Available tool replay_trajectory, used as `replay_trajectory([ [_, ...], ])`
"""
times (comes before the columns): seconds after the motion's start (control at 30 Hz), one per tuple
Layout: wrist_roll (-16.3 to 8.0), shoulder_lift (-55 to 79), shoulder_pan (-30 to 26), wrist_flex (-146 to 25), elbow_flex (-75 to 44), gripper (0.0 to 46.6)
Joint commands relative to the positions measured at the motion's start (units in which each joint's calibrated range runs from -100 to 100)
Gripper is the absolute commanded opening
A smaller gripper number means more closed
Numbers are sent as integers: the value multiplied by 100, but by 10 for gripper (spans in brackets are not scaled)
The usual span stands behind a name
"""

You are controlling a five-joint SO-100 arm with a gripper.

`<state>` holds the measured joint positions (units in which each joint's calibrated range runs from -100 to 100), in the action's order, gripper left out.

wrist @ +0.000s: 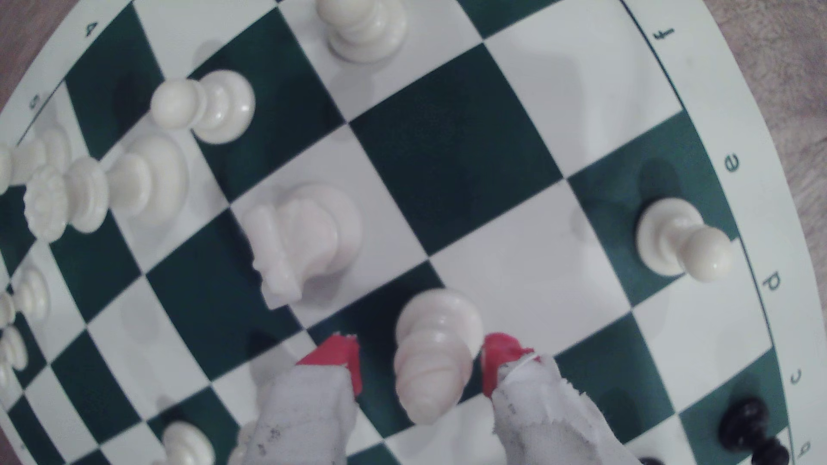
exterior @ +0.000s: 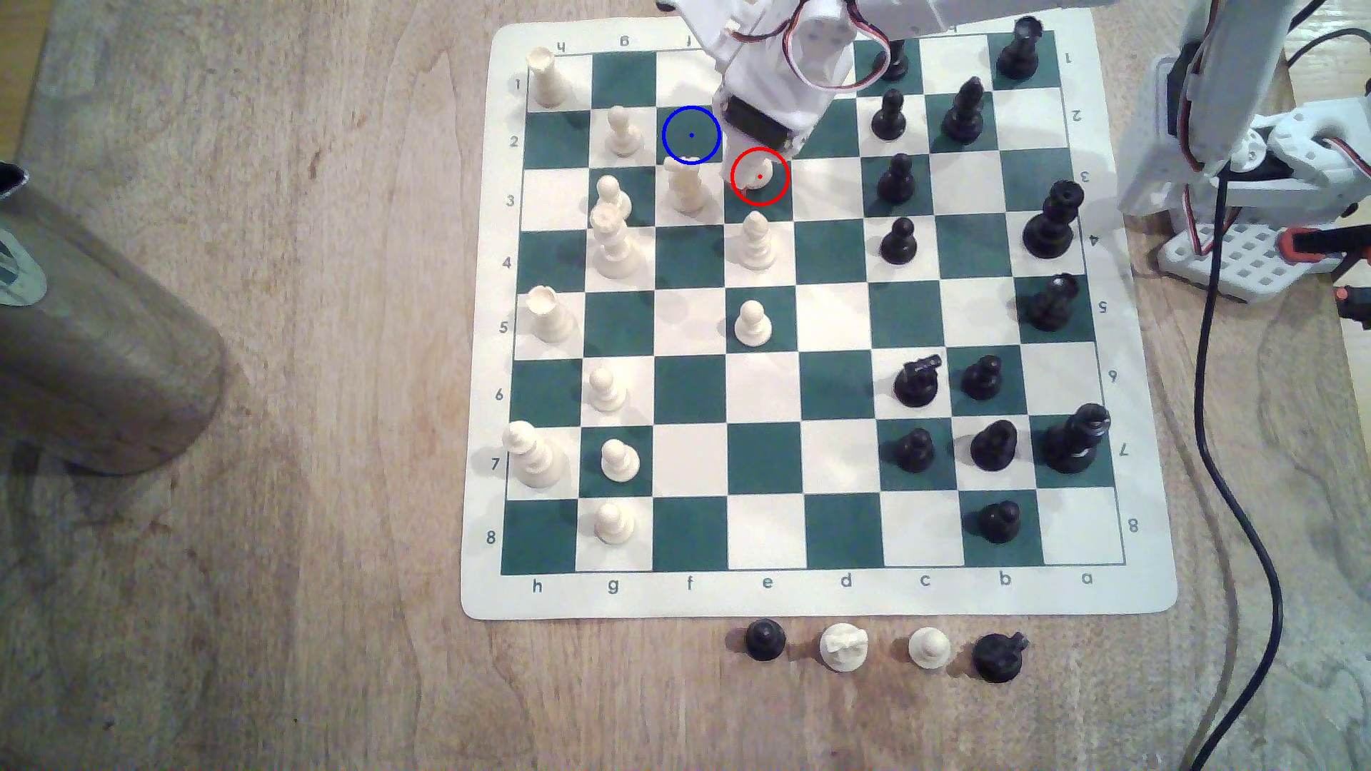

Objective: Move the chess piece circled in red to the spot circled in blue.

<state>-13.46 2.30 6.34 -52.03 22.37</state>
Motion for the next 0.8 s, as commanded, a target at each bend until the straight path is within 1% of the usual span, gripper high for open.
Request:
replay_trajectory([
  [0.0,10,-247,19,60,-351,131],
  [0.07,10,-247,3,60,-351,106],
  [0.1,10,-247,3,60,-351,68],
  [0.13,-10,-247,3,60,-360,2],
  [0.43,-49,-468,-20,3,-405,2],
  [0.5,-103,-782,-83,-169,-514,2],
  [0.6,-122,-1147,-184,-366,-677,2],
  [0.77,-147,-1283,-192,-530,-1058,3],
])
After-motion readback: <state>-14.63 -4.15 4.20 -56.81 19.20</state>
